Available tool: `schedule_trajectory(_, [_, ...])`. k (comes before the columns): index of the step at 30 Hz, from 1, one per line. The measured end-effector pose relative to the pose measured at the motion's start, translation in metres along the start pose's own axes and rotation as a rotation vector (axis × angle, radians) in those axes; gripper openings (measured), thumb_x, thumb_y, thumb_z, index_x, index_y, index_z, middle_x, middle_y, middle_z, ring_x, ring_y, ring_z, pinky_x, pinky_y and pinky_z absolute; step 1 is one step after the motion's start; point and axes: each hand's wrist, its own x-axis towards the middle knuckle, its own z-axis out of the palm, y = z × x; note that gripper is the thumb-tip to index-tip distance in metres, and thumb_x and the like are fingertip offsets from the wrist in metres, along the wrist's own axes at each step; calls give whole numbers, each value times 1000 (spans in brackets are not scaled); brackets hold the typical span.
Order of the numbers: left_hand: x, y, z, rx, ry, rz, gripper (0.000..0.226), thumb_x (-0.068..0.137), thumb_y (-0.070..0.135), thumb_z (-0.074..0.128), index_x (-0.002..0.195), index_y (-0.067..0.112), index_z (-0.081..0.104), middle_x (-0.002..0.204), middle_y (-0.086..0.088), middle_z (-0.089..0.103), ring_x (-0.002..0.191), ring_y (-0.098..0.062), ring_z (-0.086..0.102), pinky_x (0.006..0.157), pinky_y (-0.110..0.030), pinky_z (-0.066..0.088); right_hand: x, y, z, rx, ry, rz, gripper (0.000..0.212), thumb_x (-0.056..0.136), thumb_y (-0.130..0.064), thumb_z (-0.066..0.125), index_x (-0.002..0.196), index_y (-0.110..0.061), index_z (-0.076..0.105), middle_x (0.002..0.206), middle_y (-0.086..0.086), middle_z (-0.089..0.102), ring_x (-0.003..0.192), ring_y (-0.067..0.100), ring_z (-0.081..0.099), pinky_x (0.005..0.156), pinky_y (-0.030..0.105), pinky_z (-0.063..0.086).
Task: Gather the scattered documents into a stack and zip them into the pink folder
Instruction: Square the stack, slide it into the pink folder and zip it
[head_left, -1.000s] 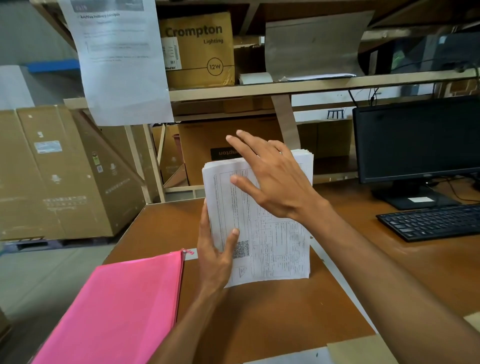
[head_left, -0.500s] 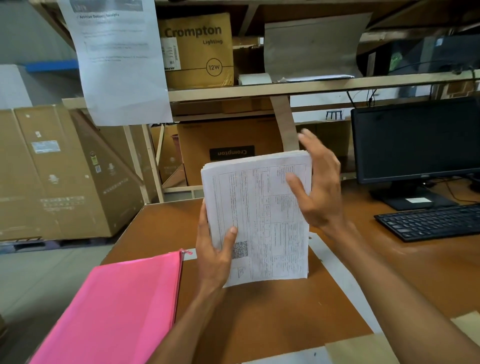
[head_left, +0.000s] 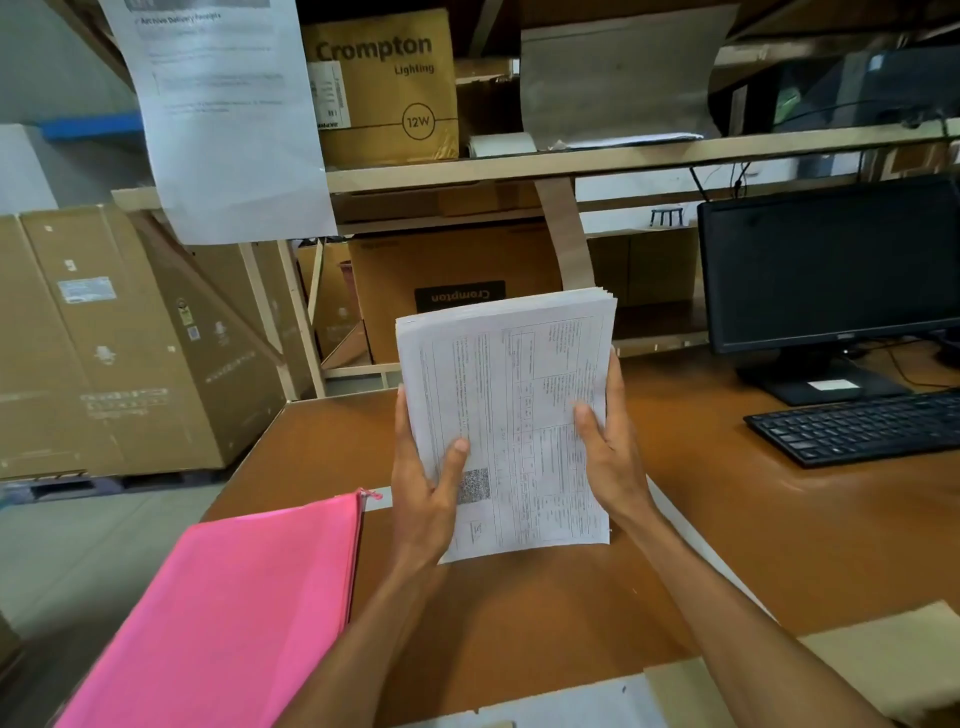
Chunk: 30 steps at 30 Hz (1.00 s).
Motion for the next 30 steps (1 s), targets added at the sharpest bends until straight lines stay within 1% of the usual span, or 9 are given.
schedule_trajectory(4, [4,-3,0,38,36,18,67,102,36,51,156,49,13,148,5,49,129,-15,57,96,-44,57,-6,1,-1,-23,34,-23,64,109,-23,45,159,-41,10,146,-13,52,122,16,62,85,44,62])
schedule_trajectory(6, [5,-1,2,44,68,30,66,103,35,50,154,54,14,149,10,48,130,-12,56,98,-40,57,-7,0,-1,-28,45,-18,63,109,-23,44,160,-41,10,145,-15,52,120,15,63,83,42,62])
schedule_trajectory(13, [4,2,4,79,126,32,64,104,33,52,149,62,17,144,20,51,123,-8,60,90,-34,60,-6,0,1,-59,59,29,60,108,-31,44,159,-44,13,137,-27,55,112,9,66,80,43,63])
schedule_trajectory(16, [6,0,4,112,110,36,64,105,33,49,155,53,15,147,16,49,127,-10,58,94,-38,59,-3,-1,3,-73,75,28,58,108,-30,42,158,-45,16,139,-27,54,110,8,65,78,42,63])
schedule_trajectory(20, [11,1,7,134,114,62,63,106,32,47,159,44,14,152,12,45,133,-10,52,102,-42,54,4,-5,4,-105,128,-4,55,109,-32,39,159,-43,18,148,-19,49,126,8,57,90,43,60])
schedule_trajectory(22, [17,9,8,148,125,78,63,106,33,46,158,45,13,153,9,44,134,-8,51,102,-33,53,10,-10,3,-107,143,-35,54,110,-33,38,159,-41,17,155,-14,43,134,12,52,97,48,56])
schedule_trajectory(25, [24,16,7,152,127,111,62,105,38,45,153,54,10,153,8,43,131,-5,51,95,-15,52,16,-15,-1,-90,151,-83,55,109,-33,37,160,-38,16,156,-11,43,135,12,51,99,46,56])
schedule_trajectory(27, [18,10,6,164,101,110,61,106,35,44,153,55,9,153,10,42,133,-5,49,100,-22,52,9,-10,-1,-82,124,-55,55,110,-30,37,160,-37,16,148,-14,49,124,11,59,91,43,60])
schedule_trajectory(30, [0,-5,5,192,67,80,62,109,29,40,158,46,6,160,11,34,142,-9,41,112,-44,45,-13,5,2,-105,58,-9,56,110,-27,38,160,-36,16,140,-30,50,114,5,62,83,40,62])
